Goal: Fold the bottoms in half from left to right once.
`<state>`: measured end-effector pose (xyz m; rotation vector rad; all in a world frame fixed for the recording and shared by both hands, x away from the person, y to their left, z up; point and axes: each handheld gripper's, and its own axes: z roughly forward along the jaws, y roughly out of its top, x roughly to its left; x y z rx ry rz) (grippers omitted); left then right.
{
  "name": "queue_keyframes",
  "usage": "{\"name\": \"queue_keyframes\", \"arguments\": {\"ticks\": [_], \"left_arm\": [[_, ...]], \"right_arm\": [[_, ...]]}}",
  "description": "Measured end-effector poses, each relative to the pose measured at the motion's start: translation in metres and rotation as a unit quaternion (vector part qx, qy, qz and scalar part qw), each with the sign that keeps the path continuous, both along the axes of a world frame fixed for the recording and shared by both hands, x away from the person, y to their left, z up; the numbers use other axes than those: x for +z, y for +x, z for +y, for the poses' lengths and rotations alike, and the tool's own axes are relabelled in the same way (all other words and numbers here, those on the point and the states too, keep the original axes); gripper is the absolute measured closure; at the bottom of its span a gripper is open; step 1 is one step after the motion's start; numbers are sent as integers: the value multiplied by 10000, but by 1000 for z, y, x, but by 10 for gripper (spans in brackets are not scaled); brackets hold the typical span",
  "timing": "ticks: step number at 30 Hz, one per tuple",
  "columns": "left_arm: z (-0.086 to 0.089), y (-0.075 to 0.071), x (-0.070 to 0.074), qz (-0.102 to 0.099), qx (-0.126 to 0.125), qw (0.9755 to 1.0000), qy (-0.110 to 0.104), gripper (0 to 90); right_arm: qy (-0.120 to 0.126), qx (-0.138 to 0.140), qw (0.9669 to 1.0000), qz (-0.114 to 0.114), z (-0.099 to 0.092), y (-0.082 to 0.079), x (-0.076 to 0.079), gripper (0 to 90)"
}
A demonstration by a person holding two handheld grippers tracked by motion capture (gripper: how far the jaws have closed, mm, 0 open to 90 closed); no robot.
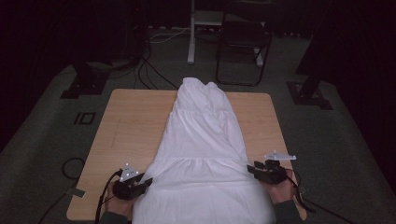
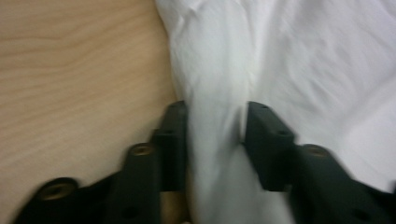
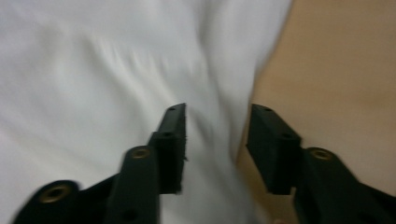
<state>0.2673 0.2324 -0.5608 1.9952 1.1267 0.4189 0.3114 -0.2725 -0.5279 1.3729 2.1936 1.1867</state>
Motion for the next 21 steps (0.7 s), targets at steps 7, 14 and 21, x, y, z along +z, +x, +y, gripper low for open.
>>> {"name": "queue_keyframes", "arguments": {"ticks": [7,14,21], "left_arm": [[1,25,5,-43,59,9993,-374,469],[-9,26,-5,100,-116,9997,-168,455],[-14,22,-5,98,-228,9996,-95,423]], "right_arm": [[369,470,9981,147,32,75,7,549],[390,520,9944,830,60,118,-13,548],[-406,-97,9972,-625,42,95,35,890]]}}
